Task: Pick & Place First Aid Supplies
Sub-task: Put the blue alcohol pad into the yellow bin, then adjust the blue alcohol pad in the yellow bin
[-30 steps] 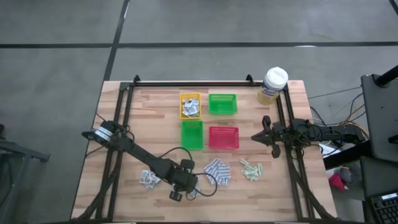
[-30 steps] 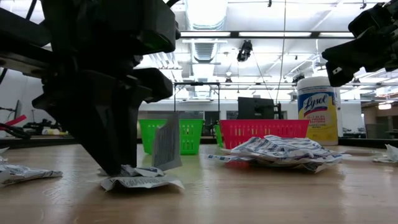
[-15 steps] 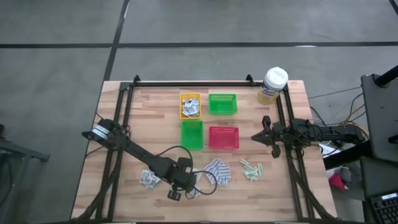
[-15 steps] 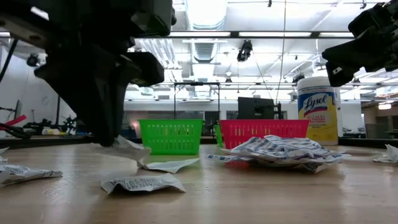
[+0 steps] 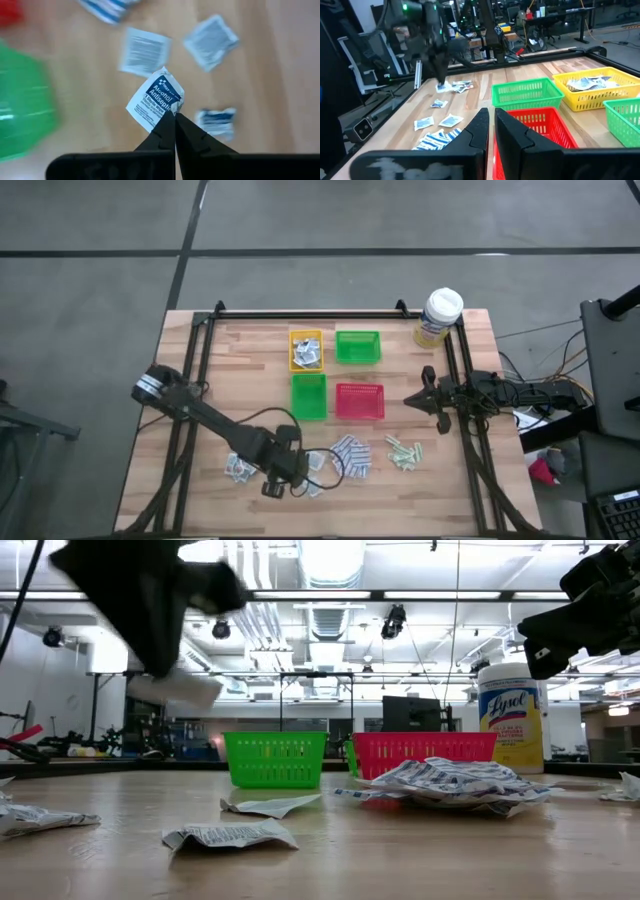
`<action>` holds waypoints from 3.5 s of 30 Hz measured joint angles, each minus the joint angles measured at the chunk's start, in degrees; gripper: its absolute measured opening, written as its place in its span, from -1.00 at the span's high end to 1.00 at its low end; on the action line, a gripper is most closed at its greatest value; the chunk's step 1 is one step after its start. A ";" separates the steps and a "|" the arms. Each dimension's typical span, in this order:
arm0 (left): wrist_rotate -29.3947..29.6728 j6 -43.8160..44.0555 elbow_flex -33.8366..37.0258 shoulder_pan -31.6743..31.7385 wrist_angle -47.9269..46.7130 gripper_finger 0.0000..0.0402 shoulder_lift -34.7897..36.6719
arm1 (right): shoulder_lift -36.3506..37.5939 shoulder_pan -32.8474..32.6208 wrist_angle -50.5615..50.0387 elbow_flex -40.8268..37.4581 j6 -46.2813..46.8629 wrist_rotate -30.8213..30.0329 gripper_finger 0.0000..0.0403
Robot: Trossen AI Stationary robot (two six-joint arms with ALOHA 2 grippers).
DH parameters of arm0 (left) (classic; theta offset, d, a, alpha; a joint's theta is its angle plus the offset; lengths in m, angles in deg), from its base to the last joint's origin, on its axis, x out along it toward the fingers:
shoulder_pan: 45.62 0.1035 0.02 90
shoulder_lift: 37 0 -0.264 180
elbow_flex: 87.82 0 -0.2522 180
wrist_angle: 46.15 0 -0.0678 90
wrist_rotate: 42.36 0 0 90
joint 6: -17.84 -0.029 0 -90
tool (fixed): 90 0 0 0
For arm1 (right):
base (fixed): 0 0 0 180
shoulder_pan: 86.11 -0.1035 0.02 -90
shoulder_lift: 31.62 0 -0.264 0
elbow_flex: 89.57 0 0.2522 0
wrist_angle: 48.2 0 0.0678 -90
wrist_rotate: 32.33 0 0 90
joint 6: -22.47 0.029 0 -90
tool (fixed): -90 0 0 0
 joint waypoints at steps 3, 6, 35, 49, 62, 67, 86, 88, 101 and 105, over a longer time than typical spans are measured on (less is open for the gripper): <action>5.72 -1.35 -1.81 0.61 -3.63 1.00 1.90 | -0.02 0.01 0.00 0.01 -0.02 0.00 0.86; 10.29 -2.78 -2.85 2.06 -5.72 1.00 2.95 | -0.02 0.00 0.00 0.01 -0.02 -0.02 0.86; 20.29 -24.73 -5.86 33.64 3.15 1.00 3.39 | -0.02 0.00 0.00 0.00 -0.02 -0.02 0.86; 5.11 -31.34 -5.82 49.55 7.00 1.00 -0.56 | -0.02 0.00 0.00 -0.01 -0.02 -0.02 0.86; -1.79 -31.13 -5.73 53.89 7.38 1.00 -6.77 | -0.02 0.01 -0.02 0.01 -0.01 -0.02 0.86; -1.89 -29.98 -5.25 53.95 7.00 1.00 -8.09 | -0.02 0.01 -0.02 0.01 -0.02 -0.02 0.86; -2.40 -28.70 -3.86 53.95 8.42 0.68 -8.61 | -0.02 0.02 -0.02 -0.01 -0.02 -0.02 0.86; -2.42 -28.66 -4.12 53.93 8.36 0.55 -8.29 | -0.01 0.02 -0.02 0.01 0.00 -0.02 0.86; -2.43 -26.62 -9.97 52.77 -2.63 0.26 -5.26 | -0.02 0.02 0.00 0.01 0.00 -0.02 0.86; -5.72 -22.59 -10.71 51.24 -7.88 0.26 -4.34 | -0.02 0.00 0.00 -0.01 -0.02 -0.02 0.86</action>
